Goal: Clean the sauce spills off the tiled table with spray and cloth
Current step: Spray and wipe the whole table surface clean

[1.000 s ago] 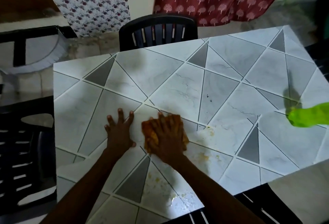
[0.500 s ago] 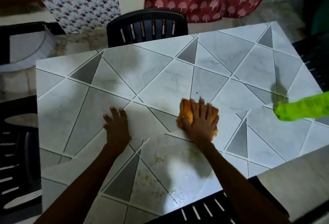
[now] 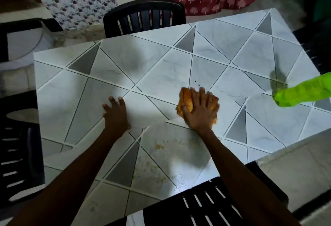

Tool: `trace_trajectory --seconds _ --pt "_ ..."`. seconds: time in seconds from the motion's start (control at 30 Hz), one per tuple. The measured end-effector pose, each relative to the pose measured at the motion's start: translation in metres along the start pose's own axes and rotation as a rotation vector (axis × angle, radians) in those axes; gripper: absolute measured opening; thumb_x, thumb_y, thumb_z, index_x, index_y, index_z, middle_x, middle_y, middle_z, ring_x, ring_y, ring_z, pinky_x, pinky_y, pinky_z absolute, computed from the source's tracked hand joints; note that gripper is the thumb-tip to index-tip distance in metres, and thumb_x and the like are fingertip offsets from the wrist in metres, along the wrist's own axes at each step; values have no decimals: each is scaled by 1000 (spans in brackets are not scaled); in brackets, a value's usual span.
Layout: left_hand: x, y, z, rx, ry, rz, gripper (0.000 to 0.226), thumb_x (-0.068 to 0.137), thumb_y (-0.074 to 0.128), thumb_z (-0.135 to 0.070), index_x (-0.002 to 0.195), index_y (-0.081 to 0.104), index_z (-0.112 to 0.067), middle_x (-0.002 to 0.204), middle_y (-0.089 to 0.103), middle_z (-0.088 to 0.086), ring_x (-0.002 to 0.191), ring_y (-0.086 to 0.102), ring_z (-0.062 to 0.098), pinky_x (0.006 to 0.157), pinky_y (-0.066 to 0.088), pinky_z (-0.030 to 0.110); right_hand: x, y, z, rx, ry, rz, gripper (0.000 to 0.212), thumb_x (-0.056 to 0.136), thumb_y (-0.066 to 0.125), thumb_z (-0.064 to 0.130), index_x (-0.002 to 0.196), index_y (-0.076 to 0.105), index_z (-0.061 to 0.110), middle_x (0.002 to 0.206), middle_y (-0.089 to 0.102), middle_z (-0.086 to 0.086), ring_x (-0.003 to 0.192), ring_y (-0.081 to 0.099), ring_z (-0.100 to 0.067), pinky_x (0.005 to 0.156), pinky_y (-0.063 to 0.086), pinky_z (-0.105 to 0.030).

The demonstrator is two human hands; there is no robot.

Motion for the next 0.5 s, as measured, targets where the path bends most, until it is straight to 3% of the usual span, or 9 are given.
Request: trace_trajectory --seconds 0.1,0.2,0.33,0.5 --pt "-1 -1 -4 -16 -24 -7 122 72 87 -24 155 0 -5 160 -6 27 142 9 59 108 34 63 -80 9 4 -14 11 1 82 88 41 68 159 9 42 170 1 3 155 -1 -34 117 6 -69" --pt "-3 -3 -8 -16 -63 -25 116 75 85 -21 155 2 -7 161 -4 25 143 11 56 106 35 62 -139 26 61 11 -238 28 81 90 43 68 159 13 39 169 7 -1 154 1 -37 117 5 -68" --pt "-5 -1 -4 -36 -40 -46 120 72 87 -25 156 2 -9 161 -4 24 143 10 55 108 34 62 -92 28 94 0 -418 48 79 87 44 70 157 23 40 168 14 1 154 9 -34 116 10 -67" --pt "-4 2 -1 -48 -42 -52 120 71 88 -26 156 4 -12 162 -2 21 144 12 53 108 36 58 -28 8 12 -8 -9 28 76 89 36 71 157 11 47 169 9 5 154 6 -32 118 5 -68"
Point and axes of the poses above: each hand's wrist, its own x-axis towards the middle knuckle, its own y-axis out of the palm, z = x × y, the point moved 1 cm from there along x, towards the middle knuckle
